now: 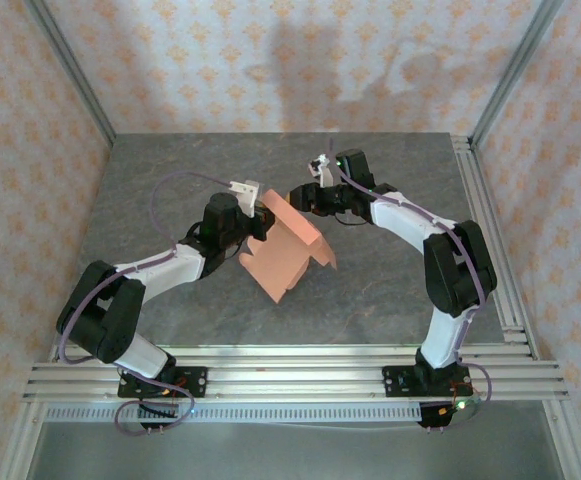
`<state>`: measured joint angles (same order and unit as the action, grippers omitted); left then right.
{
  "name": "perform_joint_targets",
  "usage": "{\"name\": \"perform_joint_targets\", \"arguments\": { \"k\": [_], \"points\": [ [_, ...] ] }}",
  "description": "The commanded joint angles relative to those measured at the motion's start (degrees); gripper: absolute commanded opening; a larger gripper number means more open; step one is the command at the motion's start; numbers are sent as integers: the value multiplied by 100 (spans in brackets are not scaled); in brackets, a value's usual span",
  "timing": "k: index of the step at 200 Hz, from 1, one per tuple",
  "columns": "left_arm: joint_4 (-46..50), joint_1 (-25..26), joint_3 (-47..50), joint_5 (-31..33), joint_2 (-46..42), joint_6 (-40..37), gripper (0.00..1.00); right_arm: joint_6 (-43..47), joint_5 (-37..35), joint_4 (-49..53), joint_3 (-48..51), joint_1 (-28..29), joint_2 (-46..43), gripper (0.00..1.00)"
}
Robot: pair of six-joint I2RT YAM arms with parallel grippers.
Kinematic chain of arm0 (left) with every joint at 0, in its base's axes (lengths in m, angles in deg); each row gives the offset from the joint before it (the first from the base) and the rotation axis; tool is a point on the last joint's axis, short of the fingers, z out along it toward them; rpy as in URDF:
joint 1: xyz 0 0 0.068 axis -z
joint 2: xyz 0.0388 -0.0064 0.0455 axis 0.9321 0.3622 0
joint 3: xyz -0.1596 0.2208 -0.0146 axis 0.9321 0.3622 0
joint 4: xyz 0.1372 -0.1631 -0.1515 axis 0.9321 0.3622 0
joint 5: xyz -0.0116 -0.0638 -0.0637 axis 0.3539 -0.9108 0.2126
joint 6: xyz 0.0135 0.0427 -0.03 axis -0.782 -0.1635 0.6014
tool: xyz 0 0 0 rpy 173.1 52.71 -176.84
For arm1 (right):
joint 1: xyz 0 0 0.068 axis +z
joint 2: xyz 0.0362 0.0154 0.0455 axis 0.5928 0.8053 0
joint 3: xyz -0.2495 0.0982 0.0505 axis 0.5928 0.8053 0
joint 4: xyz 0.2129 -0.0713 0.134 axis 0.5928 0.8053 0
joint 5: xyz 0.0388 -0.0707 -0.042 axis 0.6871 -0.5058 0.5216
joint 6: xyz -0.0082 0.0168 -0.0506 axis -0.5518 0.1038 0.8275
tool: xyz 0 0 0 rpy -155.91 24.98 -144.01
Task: Fold the paper box
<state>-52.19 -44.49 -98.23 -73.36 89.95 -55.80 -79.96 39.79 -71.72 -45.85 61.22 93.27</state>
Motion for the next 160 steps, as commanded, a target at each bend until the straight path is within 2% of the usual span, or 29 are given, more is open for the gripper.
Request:
{"name": "perform_joint_targets", "arguments": {
  "k": [1,45,57,76,87,115,129,160],
  "points": [
    [-97,-101,-339,460,98,358,0,198,-148,244,9,167,-397,51],
    [-283,-616,-191,-35,209,1289,0,-806,-995,-481,475,-451,-917,59],
    [-7,-688,-270,-17,171,1509,0,-968,-1322,-543,648,-617,-1134,60],
    [281,-800,-434,-103,181,1669,0,-1067,-2047,-349,871,-866,-1518,61],
    [280,-876,-438,-134,180,2018,0,-1085,-2428,-175,991,-964,-1748,61],
    [-10,-1047,-460,-458,182,2704,0,-1231,-2883,-156,1473,-1130,-2366,63],
    [-110,-1047,-503,-569,172,2937,0,-1180,-2869,-197,1687,-1133,-2635,63],
    [-300,-1047,-560,-735,155,3228,0,-1692,-2130,-1066,2209,-1108,-3007,63]
  ]
}}
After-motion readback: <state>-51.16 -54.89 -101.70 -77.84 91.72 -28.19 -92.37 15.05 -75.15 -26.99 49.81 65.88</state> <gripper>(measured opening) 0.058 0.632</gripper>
